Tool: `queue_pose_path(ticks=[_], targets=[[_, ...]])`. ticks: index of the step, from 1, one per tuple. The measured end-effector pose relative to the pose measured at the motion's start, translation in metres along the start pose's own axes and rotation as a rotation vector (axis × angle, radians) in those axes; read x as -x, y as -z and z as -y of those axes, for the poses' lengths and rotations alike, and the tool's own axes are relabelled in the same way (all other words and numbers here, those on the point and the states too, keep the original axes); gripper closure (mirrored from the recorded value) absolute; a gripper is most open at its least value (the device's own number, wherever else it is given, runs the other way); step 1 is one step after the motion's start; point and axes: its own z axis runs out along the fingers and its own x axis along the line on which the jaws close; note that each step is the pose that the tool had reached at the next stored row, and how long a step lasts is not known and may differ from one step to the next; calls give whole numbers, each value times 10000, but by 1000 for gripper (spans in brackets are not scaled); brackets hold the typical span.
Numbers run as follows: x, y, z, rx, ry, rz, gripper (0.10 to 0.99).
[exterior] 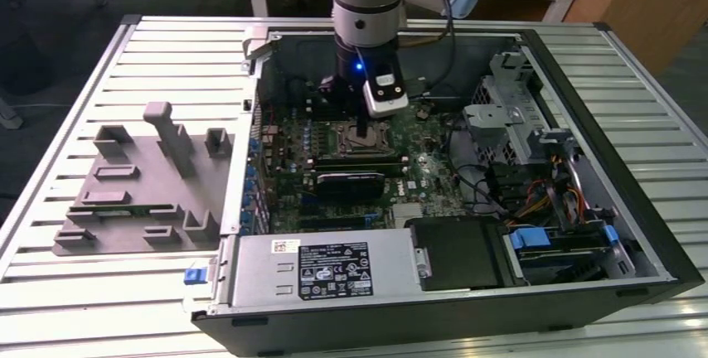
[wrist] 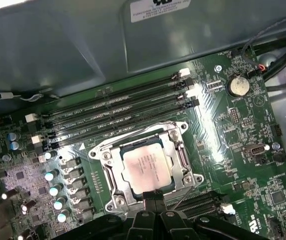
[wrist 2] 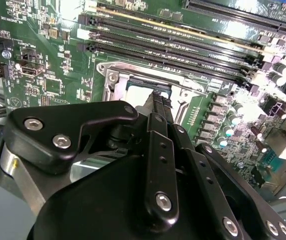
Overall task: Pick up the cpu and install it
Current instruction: 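Install the second cpu locking lever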
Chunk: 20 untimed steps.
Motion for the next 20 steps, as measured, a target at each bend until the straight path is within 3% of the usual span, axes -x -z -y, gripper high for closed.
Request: queue_pose_path(ticks=[20], targets=[[85,0,163,1,0,1,980]])
